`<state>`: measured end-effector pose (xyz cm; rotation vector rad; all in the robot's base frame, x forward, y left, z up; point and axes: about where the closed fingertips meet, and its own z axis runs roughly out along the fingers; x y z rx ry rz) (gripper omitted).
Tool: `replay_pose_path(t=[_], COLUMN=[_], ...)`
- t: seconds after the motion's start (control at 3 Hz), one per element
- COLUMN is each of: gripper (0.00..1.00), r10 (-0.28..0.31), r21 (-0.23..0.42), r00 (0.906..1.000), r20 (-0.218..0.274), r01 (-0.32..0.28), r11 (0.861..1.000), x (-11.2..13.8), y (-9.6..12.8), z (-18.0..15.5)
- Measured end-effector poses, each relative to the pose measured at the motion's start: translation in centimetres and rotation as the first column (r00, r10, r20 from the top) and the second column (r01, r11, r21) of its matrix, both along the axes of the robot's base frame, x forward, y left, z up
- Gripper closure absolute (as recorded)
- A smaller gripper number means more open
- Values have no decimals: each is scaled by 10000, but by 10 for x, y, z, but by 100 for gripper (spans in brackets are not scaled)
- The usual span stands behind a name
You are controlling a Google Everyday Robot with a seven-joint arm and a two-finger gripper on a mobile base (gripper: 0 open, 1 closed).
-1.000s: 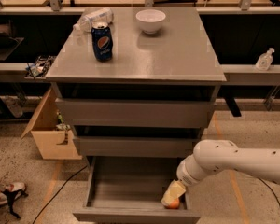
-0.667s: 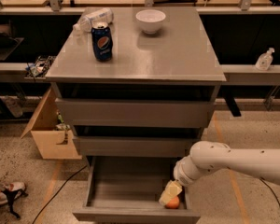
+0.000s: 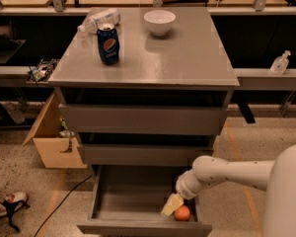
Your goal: Pick orange from bottom drawer and place on counter
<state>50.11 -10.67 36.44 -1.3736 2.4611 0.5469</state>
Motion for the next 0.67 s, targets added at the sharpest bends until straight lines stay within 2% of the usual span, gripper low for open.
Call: replay_pose_path(t=[0.33,0.67], gripper=[0,0], r10=[-606,-1311], r21=[106,120], r00=[9982,9914], r20=[-34,-59], r01=[607,1311], r11=[9981,9913], x=[15,31], y=[-3,-15], z=[-37,-66])
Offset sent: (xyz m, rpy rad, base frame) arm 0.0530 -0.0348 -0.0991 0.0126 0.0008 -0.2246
